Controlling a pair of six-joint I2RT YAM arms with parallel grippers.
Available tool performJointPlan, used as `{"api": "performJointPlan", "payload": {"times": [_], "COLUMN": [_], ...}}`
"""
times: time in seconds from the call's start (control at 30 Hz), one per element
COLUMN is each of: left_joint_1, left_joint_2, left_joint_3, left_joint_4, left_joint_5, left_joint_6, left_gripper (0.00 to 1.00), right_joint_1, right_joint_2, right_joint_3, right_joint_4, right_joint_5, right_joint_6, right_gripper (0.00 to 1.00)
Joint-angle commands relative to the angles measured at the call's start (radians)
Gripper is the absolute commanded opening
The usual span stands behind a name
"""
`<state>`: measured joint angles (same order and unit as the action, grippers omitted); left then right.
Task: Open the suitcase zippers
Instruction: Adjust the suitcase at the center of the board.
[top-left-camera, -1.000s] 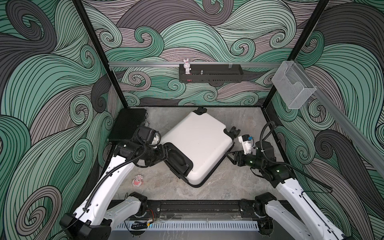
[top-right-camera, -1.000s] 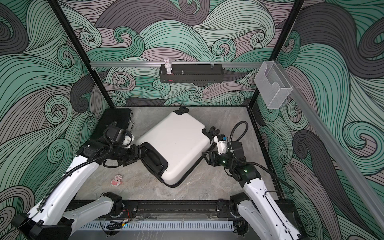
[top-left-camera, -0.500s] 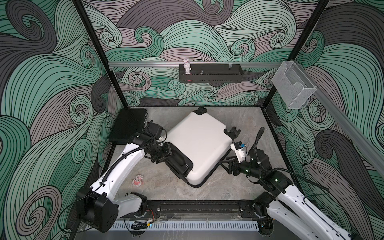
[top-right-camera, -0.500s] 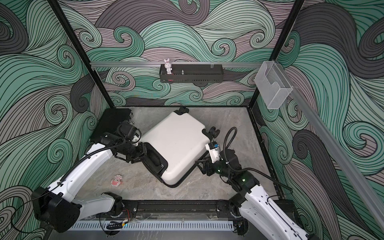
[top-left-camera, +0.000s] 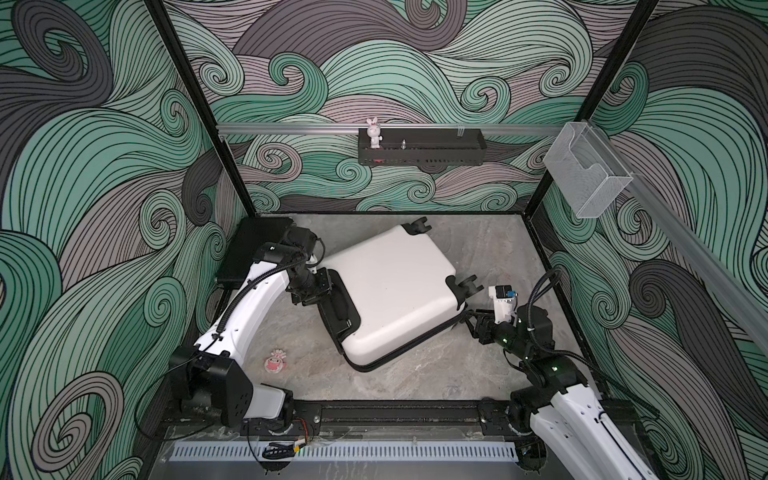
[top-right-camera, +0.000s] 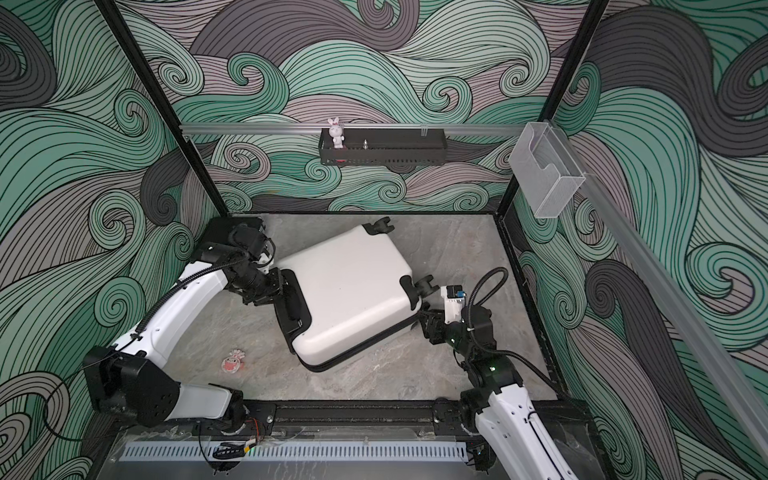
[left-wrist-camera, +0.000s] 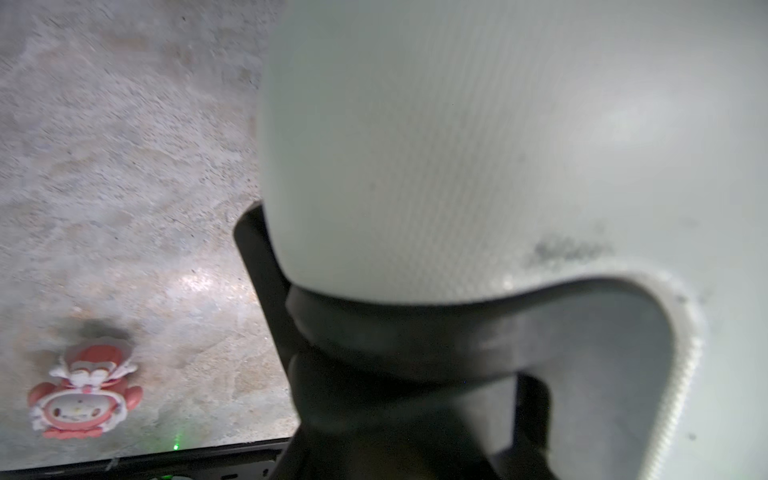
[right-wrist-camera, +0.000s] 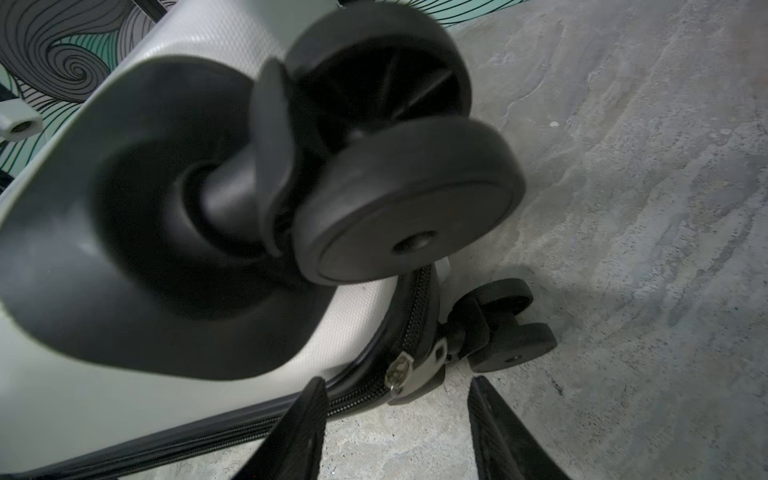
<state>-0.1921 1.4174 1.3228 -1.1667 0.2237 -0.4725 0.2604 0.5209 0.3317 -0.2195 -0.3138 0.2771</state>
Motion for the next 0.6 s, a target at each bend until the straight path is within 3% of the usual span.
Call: {"api": "performJointPlan", "payload": {"times": [0.0,0.2,0.3,0.57], "left_joint_1": [0.047,0.106,0.114,0.135], "left_joint_2": [0.069,0.193,0.252,0.332], "left_joint_3": [0.119,0.253,0.317,0.392], "left_joint_4": [-0.073,-0.133,-0.168,-0.171], "left_joint_5": [-0.048,0.008,-0.026,0.002], "left_joint_6": [0.201,0.265,0.293,0.292], "left_gripper": [0.21,0.16,0.16,0.14], "right_joint_1": [-0.002,0.002,0.012,0.153], "right_joint_2": [-0.033,-0.084,-0.061,0.054], "right_joint_3": [-0.042,-0.121,-0.144,-0.164], "right_joint_4": [0.123,0.192,0.237,0.304], "right_joint_5": [-0.118,-0.149,-0.181,-0.104], "right_joint_6": [-0.036,-0.036,-0.041,-0.140], "right_gripper": [0.52,0.51,0.49,0.50]}}
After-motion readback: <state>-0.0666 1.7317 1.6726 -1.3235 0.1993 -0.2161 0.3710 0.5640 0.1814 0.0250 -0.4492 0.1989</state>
